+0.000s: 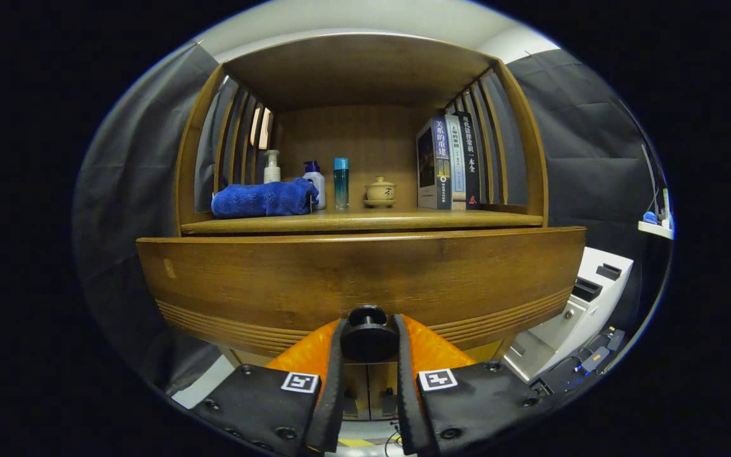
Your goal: Pull open the drawer, take out the items inside it, and place them on the countertop above the cabinet.
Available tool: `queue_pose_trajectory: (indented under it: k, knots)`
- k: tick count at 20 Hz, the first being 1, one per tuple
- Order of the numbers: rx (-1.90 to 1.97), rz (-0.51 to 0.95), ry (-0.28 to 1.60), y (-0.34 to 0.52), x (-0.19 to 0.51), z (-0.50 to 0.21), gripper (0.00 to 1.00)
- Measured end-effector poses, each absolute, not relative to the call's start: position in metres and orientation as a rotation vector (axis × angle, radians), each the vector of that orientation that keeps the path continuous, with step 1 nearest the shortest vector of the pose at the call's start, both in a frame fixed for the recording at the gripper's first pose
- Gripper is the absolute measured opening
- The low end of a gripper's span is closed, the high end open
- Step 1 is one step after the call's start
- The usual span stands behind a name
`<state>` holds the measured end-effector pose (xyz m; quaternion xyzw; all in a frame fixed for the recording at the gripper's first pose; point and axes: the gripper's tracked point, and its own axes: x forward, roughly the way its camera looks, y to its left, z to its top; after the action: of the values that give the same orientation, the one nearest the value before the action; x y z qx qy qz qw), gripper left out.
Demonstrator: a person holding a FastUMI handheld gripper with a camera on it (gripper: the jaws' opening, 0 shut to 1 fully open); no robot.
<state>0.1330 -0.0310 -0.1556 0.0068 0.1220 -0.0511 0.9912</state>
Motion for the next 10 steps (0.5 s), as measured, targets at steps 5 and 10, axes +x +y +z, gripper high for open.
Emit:
queue_pose_trajectory:
  k: [5,10]
  knots:
    - [0.010,-0.101,0.253,-0.029,0.107,-0.154,0.44]
    - [0.025,-0.090,0.294,-0.027,0.078,-0.152,0.44]
